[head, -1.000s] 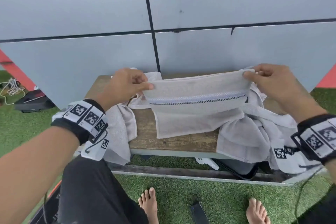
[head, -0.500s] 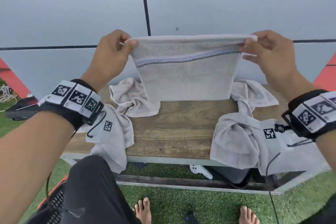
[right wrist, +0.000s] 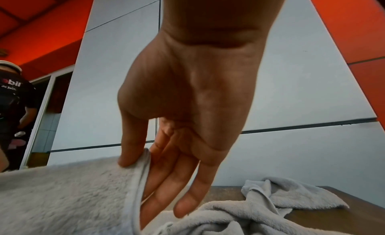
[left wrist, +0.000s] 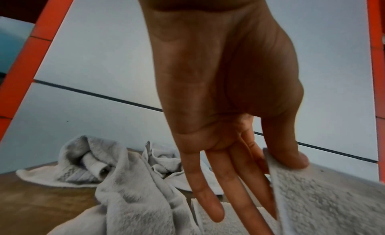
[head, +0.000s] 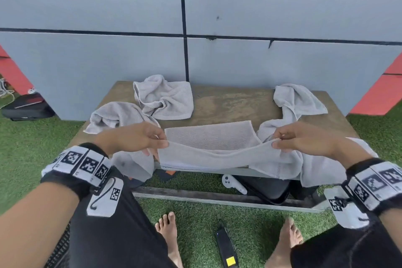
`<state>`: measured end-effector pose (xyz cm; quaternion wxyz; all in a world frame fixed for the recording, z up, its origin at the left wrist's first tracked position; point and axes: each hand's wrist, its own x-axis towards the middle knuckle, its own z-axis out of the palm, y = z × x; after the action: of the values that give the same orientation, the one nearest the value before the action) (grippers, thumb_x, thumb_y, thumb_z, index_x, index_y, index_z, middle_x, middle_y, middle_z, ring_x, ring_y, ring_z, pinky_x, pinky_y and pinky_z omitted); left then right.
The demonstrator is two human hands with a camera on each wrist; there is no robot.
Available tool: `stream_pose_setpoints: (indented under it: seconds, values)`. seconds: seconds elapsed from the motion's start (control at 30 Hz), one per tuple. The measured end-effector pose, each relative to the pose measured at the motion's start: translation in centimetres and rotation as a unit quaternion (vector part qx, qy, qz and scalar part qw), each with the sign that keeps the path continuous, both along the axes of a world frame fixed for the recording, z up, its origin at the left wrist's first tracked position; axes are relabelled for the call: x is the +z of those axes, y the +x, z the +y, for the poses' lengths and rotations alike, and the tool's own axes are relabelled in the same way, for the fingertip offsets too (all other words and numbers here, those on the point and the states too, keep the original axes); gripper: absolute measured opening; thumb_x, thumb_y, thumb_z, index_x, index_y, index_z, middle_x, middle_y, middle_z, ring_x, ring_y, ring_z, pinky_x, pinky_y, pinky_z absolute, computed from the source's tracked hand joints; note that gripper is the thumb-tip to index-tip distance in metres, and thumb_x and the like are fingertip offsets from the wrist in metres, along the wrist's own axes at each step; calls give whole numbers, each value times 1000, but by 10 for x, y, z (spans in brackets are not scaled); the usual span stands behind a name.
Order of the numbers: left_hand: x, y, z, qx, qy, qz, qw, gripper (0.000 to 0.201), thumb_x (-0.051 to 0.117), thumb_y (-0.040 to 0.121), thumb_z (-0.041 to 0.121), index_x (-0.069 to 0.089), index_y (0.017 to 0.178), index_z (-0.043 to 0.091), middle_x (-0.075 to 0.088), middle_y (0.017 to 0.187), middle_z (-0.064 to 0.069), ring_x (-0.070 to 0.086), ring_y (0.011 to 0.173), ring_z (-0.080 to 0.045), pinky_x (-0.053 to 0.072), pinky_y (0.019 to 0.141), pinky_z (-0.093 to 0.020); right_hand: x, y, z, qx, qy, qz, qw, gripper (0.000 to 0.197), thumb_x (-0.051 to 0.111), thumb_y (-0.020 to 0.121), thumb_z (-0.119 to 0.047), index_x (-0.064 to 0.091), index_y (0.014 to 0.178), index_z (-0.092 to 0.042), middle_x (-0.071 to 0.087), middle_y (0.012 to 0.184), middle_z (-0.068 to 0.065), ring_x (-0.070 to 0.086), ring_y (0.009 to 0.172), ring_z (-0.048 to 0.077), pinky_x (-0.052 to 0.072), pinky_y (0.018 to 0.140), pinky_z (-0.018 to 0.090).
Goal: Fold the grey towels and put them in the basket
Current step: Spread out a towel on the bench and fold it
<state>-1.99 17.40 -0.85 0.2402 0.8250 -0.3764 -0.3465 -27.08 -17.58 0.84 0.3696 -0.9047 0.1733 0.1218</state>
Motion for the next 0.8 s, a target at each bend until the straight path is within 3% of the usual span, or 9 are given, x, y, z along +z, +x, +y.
stream_pose_setpoints:
  seconds: [0.1, 0.2, 0.27, 0.33, 0.43, 0.53, 0.6, 0.7, 0.8]
  values:
    - [-8, -1, 4, 22, 0, -9, 1000, 20, 65, 96, 34, 68, 97, 14, 74, 77, 12, 71, 78, -5, 60, 81, -32, -2, 6, 2, 4, -2, 4, 1000, 16, 67, 95, -31, 71, 85, -19, 72, 81, 7, 66, 80, 21, 50, 93, 39]
    - [-19, 6, 3, 82, -23, -20, 996, 25, 65, 96, 33, 66, 96, 9, 77, 85, -2, 76, 81, -18, 58, 79, -38, -11, 21, -1, -31, 12, -43, 999, 16, 68, 95, -29, 70, 85, -16, 74, 77, -6, 68, 77, 14, 50, 89, 33]
    - [-27, 13, -1, 142, -43, -43, 988, 28, 67, 95, 35, 66, 93, 7, 76, 85, -9, 75, 81, -24, 57, 77, -39, -20, 36, -6, -69, 16, -81, 994, 13, 68, 95, -25, 71, 89, -14, 77, 87, 4, 72, 83, 24, 54, 88, 36]
    - [-37, 20, -10, 189, -56, -71, 978, 31, 68, 93, 38, 66, 89, 8, 76, 80, -10, 74, 80, -27, 56, 76, -40, -31, 55, -12, -105, 7, -107, 989, 14, 69, 94, -20, 71, 90, -8, 76, 89, 13, 70, 75, 25, 56, 76, 33]
    - [-51, 28, -30, 225, -50, -138, 963, 28, 69, 93, 36, 67, 78, 12, 74, 75, -9, 72, 74, -25, 51, 71, -33, -46, 85, -20, -129, -75, -109, 983, 17, 70, 92, -22, 69, 80, -11, 71, 77, 5, 61, 70, 18, 45, 61, 27]
    - [-65, 37, -51, 244, -38, -179, 952, 36, 68, 92, 33, 69, 78, 0, 71, 75, -18, 63, 68, -23, 51, 71, -37, -59, 111, -25, -156, -131, -89, 975, 37, 69, 90, -18, 52, 57, -17, 50, 57, -3, 44, 56, 13, 30, 52, 27]
    - [-74, 46, -61, 255, -35, -193, 947, 35, 69, 91, 32, 69, 76, 0, 69, 72, -15, 62, 69, -23, 47, 68, -36, -70, 124, -29, -166, -155, -76, 971, 42, 67, 88, -16, 43, 54, -15, 45, 55, 2, 42, 55, 19, 30, 51, 29]
    - [-87, 54, -69, 272, -12, -205, 940, 25, 69, 90, 33, 69, 76, 11, 65, 72, 2, 60, 76, -18, 42, 69, -29, -85, 139, -34, -164, -179, -46, 969, 45, 65, 86, -17, 37, 51, -15, 44, 53, 5, 45, 54, 24, 36, 53, 30]
    - [-97, 55, -69, 276, 2, -207, 939, 22, 70, 89, 32, 69, 79, 13, 64, 75, 4, 60, 79, -18, 43, 70, -29, -95, 147, -35, -168, -192, -21, 967, 37, 65, 86, -21, 48, 54, -12, 55, 60, 6, 50, 57, 22, 40, 55, 29]
